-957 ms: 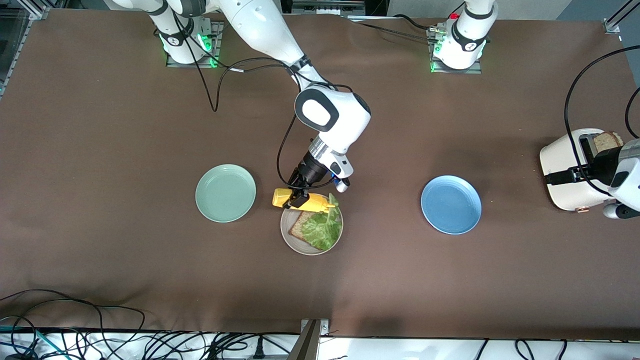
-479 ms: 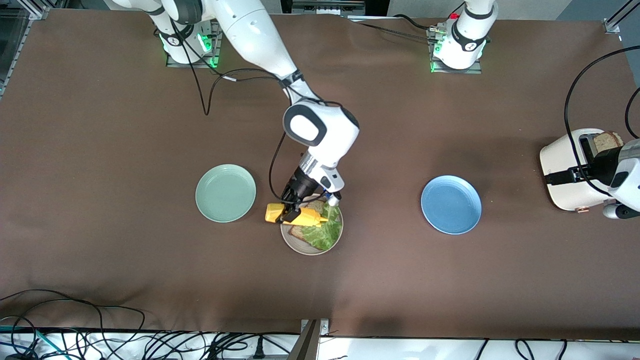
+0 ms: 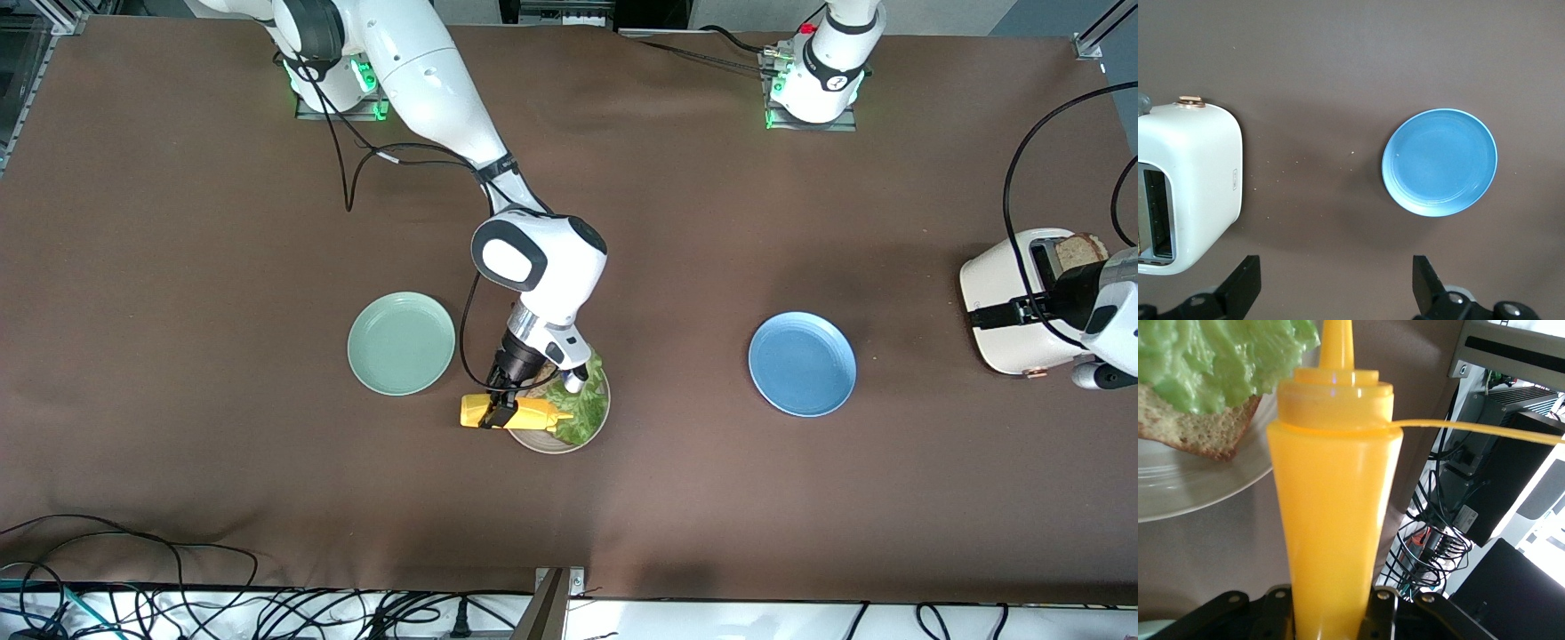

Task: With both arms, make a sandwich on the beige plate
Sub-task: 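Carry the mustard bottle back beside the pale green plate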

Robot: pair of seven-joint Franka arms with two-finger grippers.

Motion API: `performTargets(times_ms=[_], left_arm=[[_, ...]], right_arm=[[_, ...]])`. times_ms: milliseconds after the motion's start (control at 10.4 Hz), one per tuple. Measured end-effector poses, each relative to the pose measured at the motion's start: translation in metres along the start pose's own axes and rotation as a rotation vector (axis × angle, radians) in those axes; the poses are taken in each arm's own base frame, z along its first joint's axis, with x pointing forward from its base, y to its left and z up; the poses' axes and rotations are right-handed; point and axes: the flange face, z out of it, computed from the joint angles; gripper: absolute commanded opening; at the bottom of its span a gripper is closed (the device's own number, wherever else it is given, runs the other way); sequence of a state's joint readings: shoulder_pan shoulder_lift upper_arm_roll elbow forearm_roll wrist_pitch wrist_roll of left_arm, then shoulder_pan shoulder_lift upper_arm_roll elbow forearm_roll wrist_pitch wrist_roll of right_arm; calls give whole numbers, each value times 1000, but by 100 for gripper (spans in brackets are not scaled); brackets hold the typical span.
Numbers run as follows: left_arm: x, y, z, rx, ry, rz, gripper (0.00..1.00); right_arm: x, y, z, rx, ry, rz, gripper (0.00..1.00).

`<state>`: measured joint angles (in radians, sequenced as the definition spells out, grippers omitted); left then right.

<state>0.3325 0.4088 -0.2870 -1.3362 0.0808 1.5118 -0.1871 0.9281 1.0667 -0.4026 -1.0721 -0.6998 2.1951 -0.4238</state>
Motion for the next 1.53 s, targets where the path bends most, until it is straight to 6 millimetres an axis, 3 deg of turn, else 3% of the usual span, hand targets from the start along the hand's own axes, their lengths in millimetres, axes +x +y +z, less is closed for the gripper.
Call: performTargets(times_ms=[191, 383, 479, 574, 957, 1245, 1532], left_arm=[[0, 0, 0, 0, 0, 0, 100], [0, 0, 0, 0, 0, 0, 100], [0, 0, 0, 0, 0, 0, 100], [0, 0, 0, 0, 0, 0, 100], [0, 0, 0, 0, 0, 0, 100], [0, 0, 0, 0, 1, 0, 100], [0, -1, -5, -2, 9, -2, 100]], right_arm=[[-12, 3, 15, -47, -50, -72, 0], [-7, -37, 42, -131, -114, -133, 0], [1, -57, 47, -152, -115, -149, 0], [6, -65, 45, -157, -109, -155, 0], [-12, -28, 21, -150, -75, -123, 0], [-61, 1, 27, -46, 7, -46, 0], [-158, 40, 44, 181, 168, 89, 0]])
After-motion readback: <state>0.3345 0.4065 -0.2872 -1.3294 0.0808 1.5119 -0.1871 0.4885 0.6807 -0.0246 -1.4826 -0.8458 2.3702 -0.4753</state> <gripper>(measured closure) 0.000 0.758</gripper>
